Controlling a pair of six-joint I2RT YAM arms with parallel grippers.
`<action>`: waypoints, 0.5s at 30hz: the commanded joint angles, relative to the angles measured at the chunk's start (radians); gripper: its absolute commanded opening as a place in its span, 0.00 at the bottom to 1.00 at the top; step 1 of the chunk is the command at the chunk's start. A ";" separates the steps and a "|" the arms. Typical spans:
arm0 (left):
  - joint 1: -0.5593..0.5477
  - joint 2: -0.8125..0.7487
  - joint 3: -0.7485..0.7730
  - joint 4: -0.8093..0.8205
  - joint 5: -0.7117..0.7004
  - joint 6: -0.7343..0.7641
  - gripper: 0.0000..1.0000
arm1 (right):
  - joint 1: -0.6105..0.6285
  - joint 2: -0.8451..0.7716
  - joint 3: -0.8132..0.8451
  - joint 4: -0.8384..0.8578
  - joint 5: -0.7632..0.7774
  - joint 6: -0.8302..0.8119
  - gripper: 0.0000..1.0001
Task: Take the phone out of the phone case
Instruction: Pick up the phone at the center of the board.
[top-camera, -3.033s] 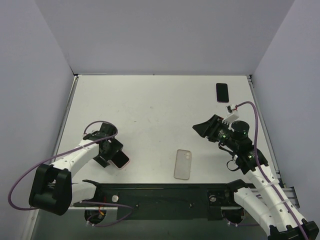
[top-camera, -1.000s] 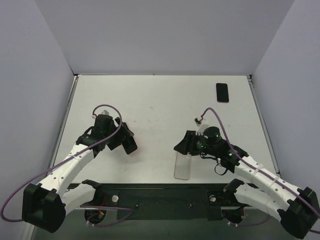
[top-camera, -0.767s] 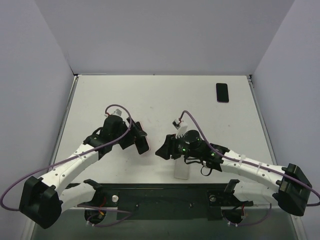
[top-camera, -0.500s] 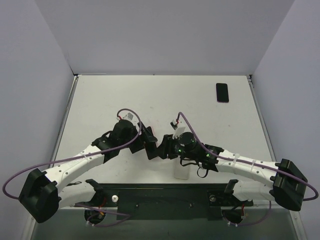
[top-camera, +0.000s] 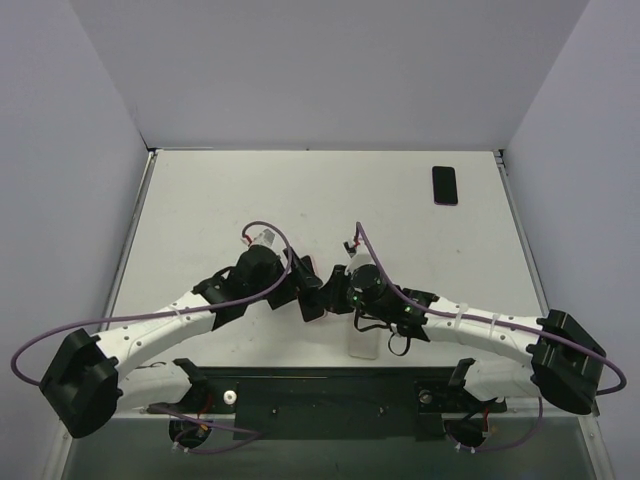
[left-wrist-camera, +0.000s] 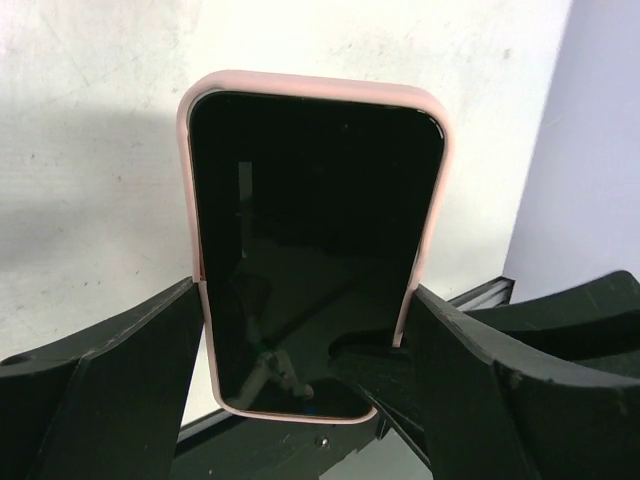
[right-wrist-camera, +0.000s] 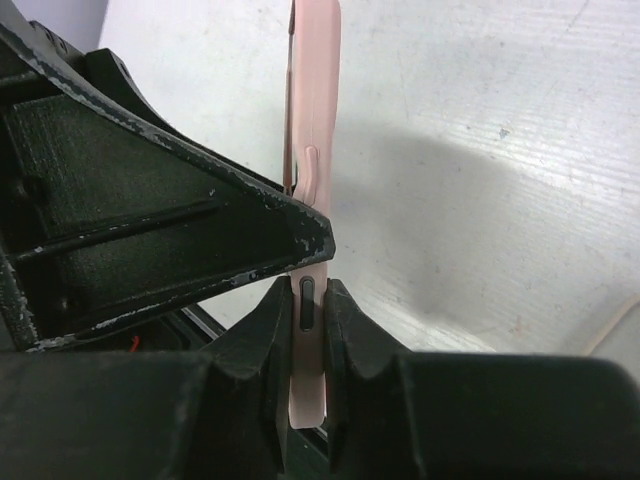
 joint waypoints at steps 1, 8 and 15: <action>-0.006 -0.133 -0.035 0.288 0.009 0.027 0.82 | 0.004 -0.027 -0.021 0.124 0.037 -0.005 0.00; 0.225 -0.346 -0.173 0.388 0.177 0.045 0.85 | -0.064 -0.076 -0.093 0.285 -0.115 0.064 0.00; 0.407 -0.423 -0.228 0.424 0.323 0.027 0.88 | -0.134 -0.111 -0.125 0.388 -0.217 0.128 0.00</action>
